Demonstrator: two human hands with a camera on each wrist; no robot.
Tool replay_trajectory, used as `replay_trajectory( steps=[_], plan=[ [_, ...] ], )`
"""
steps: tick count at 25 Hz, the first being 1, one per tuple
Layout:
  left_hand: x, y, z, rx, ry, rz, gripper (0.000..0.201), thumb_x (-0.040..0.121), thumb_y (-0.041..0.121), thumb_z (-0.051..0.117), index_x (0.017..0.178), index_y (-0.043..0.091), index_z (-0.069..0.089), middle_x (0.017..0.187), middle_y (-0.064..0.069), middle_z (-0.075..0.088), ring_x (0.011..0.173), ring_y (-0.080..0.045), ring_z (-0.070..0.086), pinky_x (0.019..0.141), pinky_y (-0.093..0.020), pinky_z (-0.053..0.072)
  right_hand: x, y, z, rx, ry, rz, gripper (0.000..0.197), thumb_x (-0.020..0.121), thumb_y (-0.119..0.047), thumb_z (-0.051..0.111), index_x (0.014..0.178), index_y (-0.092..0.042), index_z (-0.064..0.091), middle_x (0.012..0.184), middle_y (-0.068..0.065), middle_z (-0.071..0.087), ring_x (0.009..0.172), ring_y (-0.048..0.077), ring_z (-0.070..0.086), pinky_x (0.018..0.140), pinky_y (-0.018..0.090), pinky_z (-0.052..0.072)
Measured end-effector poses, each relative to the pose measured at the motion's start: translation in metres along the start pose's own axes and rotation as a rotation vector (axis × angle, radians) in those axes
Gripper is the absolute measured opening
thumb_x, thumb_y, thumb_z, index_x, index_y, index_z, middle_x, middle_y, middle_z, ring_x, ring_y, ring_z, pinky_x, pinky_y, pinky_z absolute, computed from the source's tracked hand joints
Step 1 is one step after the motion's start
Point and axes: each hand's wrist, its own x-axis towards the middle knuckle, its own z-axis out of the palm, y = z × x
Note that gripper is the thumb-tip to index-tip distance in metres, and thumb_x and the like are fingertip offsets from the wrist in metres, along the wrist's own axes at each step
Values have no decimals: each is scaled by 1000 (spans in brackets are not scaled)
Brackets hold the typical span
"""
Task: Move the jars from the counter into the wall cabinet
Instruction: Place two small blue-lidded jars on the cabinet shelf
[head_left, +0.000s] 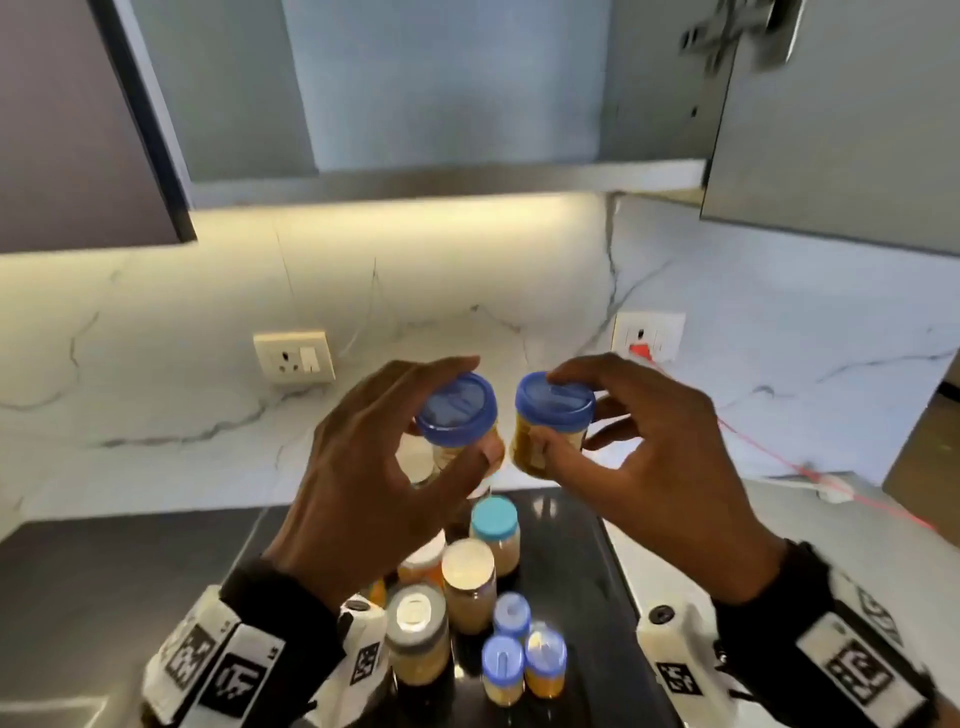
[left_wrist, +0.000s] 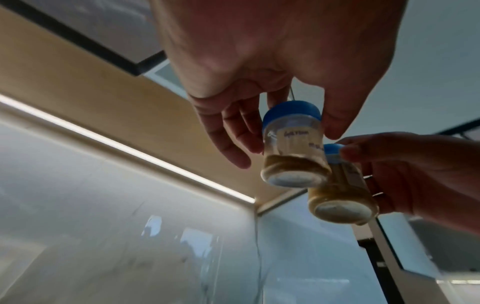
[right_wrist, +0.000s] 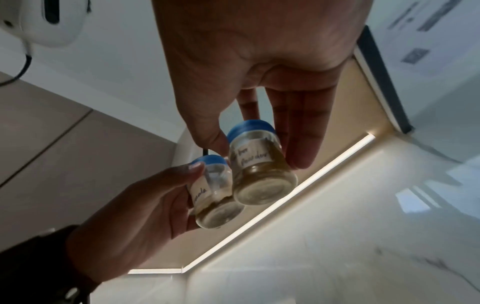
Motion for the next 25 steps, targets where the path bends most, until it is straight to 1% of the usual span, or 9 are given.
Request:
replay_trajectory(
  steps=[2,5,7,9,11,14,18,22,25],
  plan=[
    [37,2,-22,24,69,52,57,84,49,75,136,32,59,123,20,65,110,-10,64,88,-26,53,33,-21,-11,19,63,-33,35,79,-40,86,110,-33,71,104,-16,74,88,12,73,70,31,62],
    [88,1,-50,-13,156,129,51,86,51,71,133,33,63,120,19,68,107,-8,65,84,-22,55,77,-46,-24,-3,146,-89,32,77,-40,83,106,-32,72,101,-16,74,83,12,73,68,33,62],
    [117,2,-66,-10,177,158,49,87,56,66,132,35,63,119,20,67,105,-5,64,83,-23,55,105,-58,-31,-51,171,-108,31,76,-38,84,104,-31,73,97,-15,75,79,10,73,69,36,63],
    [142,1,-77,37,161,162,50,88,60,62,133,37,62,119,19,66,104,-5,63,86,-26,56,130,-64,-38,-76,144,-76,29,75,-34,88,101,-30,74,93,-11,77,75,11,75,72,42,63],
    [166,-3,-84,87,142,149,51,90,63,61,134,37,61,123,16,65,104,-7,62,90,-29,54,155,-69,-43,-104,114,-34,27,75,-28,91,95,-28,74,86,-4,78,70,16,76,72,47,63],
    [197,-15,-84,80,110,71,47,93,54,64,133,30,61,123,6,64,104,-12,60,90,-28,48,184,-76,-47,-175,101,-6,27,74,-31,92,93,-27,73,83,0,78,71,23,77,71,51,63],
    [218,-37,-69,50,58,-25,48,95,50,62,135,26,55,124,-4,57,109,-25,61,91,-32,44,213,-86,-51,-234,81,75,32,75,-37,91,92,-20,71,80,3,80,70,21,78,78,49,65],
    [224,-43,-63,19,22,-88,62,96,48,63,146,25,37,134,-6,55,105,-25,60,96,-37,49,233,-94,-52,-209,16,141,36,78,-30,91,97,-8,69,83,11,80,71,23,80,74,45,67],
    [225,-41,-66,47,-41,-107,70,94,49,66,149,23,31,132,-7,59,102,-26,62,96,-40,52,244,-97,-50,-274,-11,164,38,78,-27,91,98,-5,67,87,13,80,74,25,80,73,44,67]
  ],
)
